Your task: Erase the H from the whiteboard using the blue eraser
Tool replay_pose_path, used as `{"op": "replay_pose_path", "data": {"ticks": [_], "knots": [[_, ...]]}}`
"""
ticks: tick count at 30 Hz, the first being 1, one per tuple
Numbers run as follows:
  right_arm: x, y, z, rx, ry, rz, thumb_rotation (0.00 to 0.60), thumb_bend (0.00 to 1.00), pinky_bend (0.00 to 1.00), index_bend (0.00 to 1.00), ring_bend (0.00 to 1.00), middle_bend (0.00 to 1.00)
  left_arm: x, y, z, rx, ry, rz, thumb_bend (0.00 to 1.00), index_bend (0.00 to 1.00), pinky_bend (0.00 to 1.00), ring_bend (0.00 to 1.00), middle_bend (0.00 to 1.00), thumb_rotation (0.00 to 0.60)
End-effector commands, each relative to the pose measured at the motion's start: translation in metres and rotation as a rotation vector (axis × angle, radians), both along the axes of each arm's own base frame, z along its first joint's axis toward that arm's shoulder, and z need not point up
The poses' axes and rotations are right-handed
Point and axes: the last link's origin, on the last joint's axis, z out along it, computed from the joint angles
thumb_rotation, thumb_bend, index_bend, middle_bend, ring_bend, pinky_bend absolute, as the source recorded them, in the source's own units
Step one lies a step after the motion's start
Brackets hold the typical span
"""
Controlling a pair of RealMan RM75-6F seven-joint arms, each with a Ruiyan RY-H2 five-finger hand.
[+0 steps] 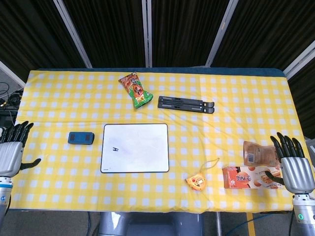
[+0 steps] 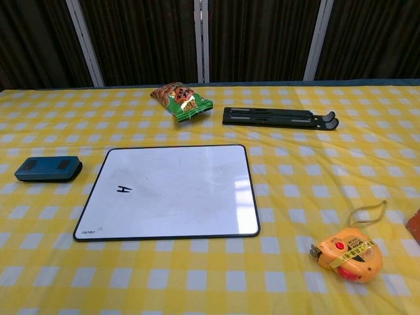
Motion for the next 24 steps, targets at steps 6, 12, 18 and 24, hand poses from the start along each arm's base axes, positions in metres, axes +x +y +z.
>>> {"op": "replay_pose_path", "data": {"ticks": [6, 12, 18, 24], "knots": [[0.003, 0.002, 0.001, -0.004, -0.007, 0.007, 0.6, 0.0, 0.0, 0.0, 0.0, 0.0, -0.003, 0.006, -0.007, -0.032, -0.008, -0.05, 0.0, 0.0, 0.0, 0.0, 0.0, 0.6], [0.006, 0.001, -0.002, 0.007, -0.004, 0.012, 0.6, 0.0, 0.0, 0.0, 0.0, 0.0, -0.01, 0.062, -0.048, -0.207, 0.026, -0.033, 0.0, 0.0, 0.0, 0.0, 0.0, 0.6], [0.001, -0.008, -0.011, 0.032, 0.006, -0.008, 0.6, 0.0, 0.0, 0.0, 0.0, 0.0, -0.01, 0.108, -0.084, -0.295, 0.082, -0.047, 0.0, 0.01, 0.19, 0.12, 0.06, 0.6], [-0.004, -0.013, -0.016, 0.051, 0.017, -0.027, 0.6, 0.0, 0.0, 0.0, 0.0, 0.0, -0.011, 0.12, -0.105, -0.371, 0.12, -0.054, 0.12, 0.19, 0.35, 0.29, 0.21, 0.6]]}}
